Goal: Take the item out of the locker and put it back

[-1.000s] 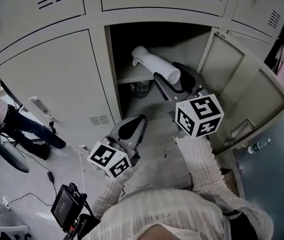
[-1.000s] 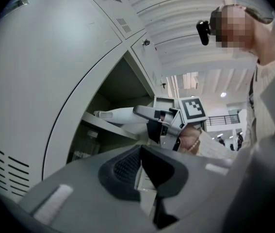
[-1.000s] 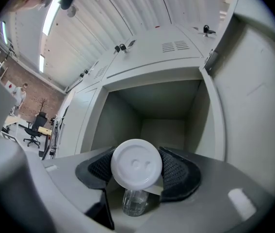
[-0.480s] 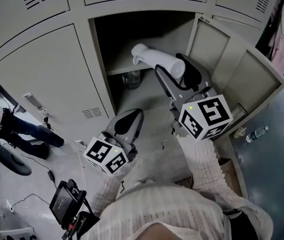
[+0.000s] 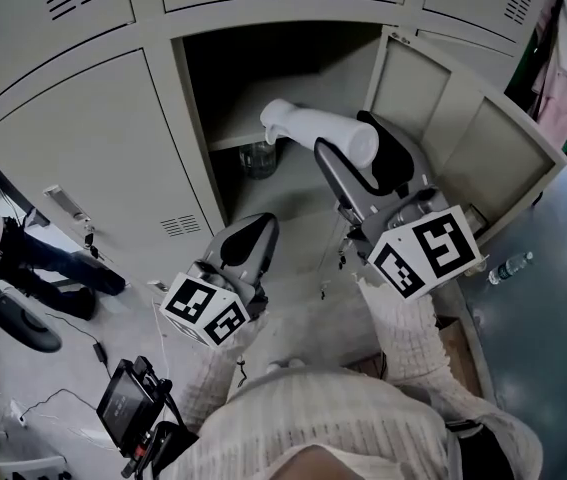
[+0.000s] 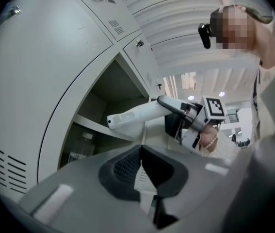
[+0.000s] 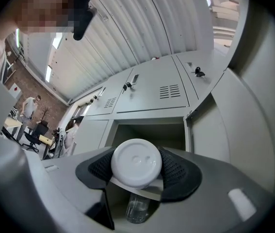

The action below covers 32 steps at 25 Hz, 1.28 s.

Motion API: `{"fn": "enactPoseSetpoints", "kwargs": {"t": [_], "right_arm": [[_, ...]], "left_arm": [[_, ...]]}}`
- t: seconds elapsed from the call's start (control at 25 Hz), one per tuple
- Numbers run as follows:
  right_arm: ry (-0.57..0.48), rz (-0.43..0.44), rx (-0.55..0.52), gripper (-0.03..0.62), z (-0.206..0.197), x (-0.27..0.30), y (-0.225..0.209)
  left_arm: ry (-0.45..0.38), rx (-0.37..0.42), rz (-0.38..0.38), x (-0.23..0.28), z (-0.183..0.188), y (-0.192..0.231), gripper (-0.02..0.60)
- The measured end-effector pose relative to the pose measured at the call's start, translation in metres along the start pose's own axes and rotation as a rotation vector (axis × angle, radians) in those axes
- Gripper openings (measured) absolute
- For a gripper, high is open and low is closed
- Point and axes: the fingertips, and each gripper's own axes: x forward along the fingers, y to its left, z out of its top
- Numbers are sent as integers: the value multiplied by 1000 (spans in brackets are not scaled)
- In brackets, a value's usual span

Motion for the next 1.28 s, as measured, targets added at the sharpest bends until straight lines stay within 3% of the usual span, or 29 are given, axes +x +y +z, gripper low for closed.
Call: {"fn": "enactPoseSetpoints", "kwargs": {"t": [0.36,0.84,1.28], "right_arm": [[9,18,68,267,-12,-24,0],[146,83,142,267,-73,-21,22],[155,89,145,267,-80,-15,23]], "left_arm": [[-13,-5,23,-2,4,7,8],[-9,12,61,-5,3,12,8],[-18,27,79,-6,10,18,8]]}}
